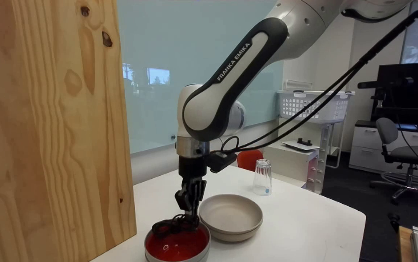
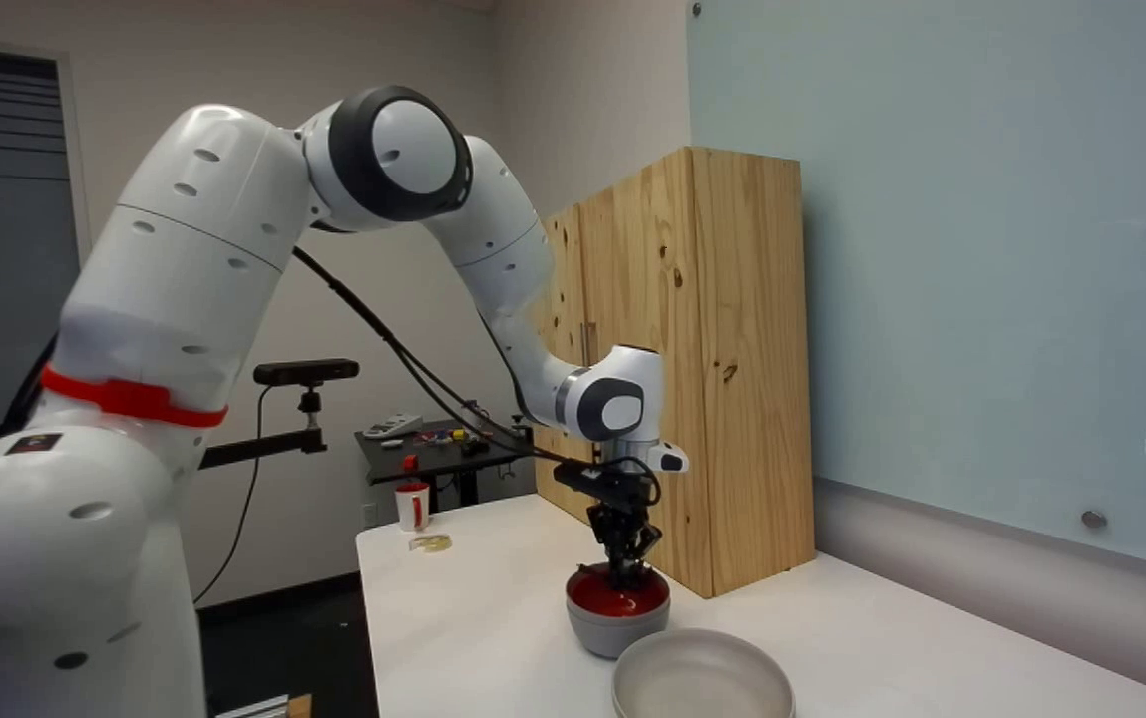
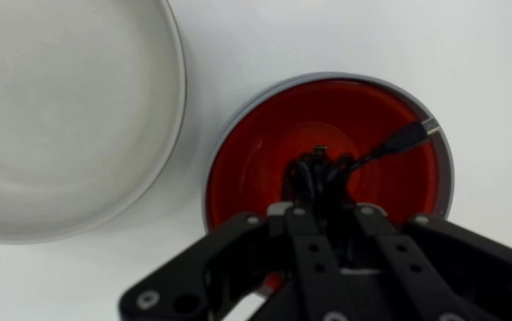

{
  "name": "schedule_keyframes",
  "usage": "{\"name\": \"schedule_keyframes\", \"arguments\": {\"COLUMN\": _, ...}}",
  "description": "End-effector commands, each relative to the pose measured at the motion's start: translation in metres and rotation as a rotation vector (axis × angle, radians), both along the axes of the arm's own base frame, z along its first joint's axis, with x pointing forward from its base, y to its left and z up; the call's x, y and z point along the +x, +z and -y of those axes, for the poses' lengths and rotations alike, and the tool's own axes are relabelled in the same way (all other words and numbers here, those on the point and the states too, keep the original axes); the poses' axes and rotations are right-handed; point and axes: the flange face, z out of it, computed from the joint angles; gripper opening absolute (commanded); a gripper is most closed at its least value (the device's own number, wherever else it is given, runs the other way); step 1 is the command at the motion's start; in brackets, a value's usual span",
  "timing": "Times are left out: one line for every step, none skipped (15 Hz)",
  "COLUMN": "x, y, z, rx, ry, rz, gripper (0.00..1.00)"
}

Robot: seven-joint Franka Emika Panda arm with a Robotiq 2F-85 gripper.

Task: Remove the black cable from the orange bowl and put it on the table

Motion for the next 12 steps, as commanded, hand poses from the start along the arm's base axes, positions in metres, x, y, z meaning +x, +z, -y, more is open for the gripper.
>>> {"name": "schedule_keyframes", "arguments": {"x": 0.01, "y": 0.013, "z": 0.0, "rx": -0.017, "ry": -0.038, "rz": -0.012, "gripper": 0.04}}
{"name": "schedule_keyframes", "arguments": {"x": 0.013, "y": 0.02, "z": 0.003, "rx": -0.02, "ry": -0.049, "rz": -0.008, "gripper": 0.04}}
{"name": "schedule_keyframes", "arguments": {"x": 0.015, "y": 0.025, "z": 0.005, "rx": -0.023, "ry": -0.058, "rz": -0.007, "gripper": 0.04}}
{"name": "schedule_keyframes", "arguments": {"x": 0.017, "y": 0.033, "z": 0.006, "rx": -0.03, "ry": -0.062, "rz": -0.006, "gripper": 0.04}}
{"name": "schedule_keyframes", "arguments": {"x": 0.018, "y": 0.04, "z": 0.009, "rx": -0.038, "ry": -0.072, "rz": 0.0, "gripper": 0.04}}
{"name": "schedule_keyframes", "arguments": {"x": 0.02, "y": 0.045, "z": 0.012, "rx": -0.042, "ry": -0.084, "rz": 0.006, "gripper": 0.04}}
{"name": "schedule_keyframes", "arguments": {"x": 0.021, "y": 0.05, "z": 0.018, "rx": -0.046, "ry": -0.099, "rz": 0.009, "gripper": 0.04}}
{"name": "schedule_keyframes", "arguments": {"x": 0.021, "y": 0.056, "z": 0.026, "rx": -0.053, "ry": -0.117, "rz": 0.014, "gripper": 0.04}}
{"name": "schedule_keyframes", "arguments": {"x": 0.021, "y": 0.061, "z": 0.033, "rx": -0.059, "ry": -0.136, "rz": 0.02, "gripper": 0.04}}
{"name": "schedule_keyframes", "arguments": {"x": 0.018, "y": 0.067, "z": 0.04, "rx": -0.074, "ry": -0.155, "rz": 0.028, "gripper": 0.04}}
{"name": "schedule_keyframes", "arguments": {"x": 0.016, "y": 0.071, "z": 0.047, "rx": -0.081, "ry": -0.166, "rz": 0.037, "gripper": 0.04}}
{"name": "schedule_keyframes", "arguments": {"x": 0.011, "y": 0.078, "z": 0.054, "rx": -0.088, "ry": -0.18, "rz": 0.049, "gripper": 0.04}}
